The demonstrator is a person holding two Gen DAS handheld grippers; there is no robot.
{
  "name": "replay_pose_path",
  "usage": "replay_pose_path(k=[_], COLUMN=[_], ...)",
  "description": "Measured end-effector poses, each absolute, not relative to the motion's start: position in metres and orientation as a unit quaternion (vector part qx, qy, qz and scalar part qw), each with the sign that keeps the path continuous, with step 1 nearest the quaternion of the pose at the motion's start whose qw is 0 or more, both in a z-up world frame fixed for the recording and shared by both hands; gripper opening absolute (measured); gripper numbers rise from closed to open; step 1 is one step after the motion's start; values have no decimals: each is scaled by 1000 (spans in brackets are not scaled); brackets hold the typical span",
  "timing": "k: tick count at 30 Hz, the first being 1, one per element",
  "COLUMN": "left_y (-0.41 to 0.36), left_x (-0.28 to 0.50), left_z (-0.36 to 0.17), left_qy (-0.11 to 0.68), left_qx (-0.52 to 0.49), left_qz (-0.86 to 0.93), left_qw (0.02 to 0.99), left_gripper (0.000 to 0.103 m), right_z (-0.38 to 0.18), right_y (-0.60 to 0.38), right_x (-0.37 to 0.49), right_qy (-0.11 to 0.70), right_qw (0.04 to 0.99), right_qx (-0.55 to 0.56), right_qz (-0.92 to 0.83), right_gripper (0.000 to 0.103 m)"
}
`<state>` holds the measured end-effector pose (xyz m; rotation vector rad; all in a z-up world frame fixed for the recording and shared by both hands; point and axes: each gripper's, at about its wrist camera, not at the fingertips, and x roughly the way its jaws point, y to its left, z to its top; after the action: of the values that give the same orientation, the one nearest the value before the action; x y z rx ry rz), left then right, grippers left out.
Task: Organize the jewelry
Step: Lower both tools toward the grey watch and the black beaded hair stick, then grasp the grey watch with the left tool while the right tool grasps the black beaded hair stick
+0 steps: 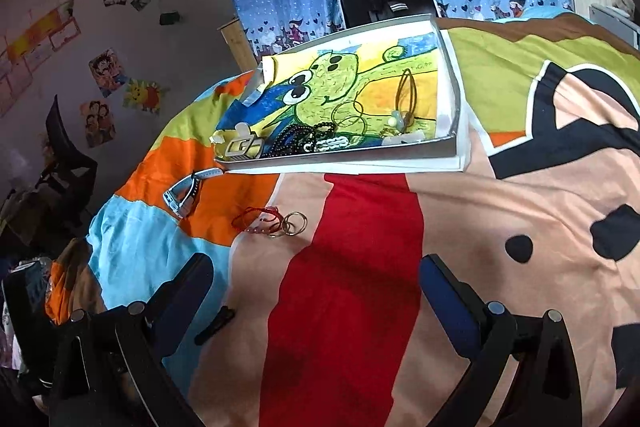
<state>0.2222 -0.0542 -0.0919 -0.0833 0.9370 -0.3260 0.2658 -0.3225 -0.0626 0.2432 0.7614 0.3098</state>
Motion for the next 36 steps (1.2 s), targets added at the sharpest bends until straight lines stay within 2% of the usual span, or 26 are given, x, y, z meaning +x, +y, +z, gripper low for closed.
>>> replay_pose_path(k=[15,22,31,36], left_y=[-6,8,29,36], left_x=[256,287,322,347], left_z=[-79,-58,-68,-80], left_qy=[466,442,417,392], left_qx=[-82,7,82,101], left_qz=[-82,-111,-146,-177], left_qw=[877,890,893,897], left_gripper=[101,101,101,101], right_z=[-73,-64,-77,-96], right_y=[-279,-240,-204,-186], right_x=[272,249,235,231], right_qy=[381,362,374,406], right_qw=[899,910,908,893], right_qx=[89,89,178,196], right_qz=[196,183,59,4], right_gripper=[103,103,103,87])
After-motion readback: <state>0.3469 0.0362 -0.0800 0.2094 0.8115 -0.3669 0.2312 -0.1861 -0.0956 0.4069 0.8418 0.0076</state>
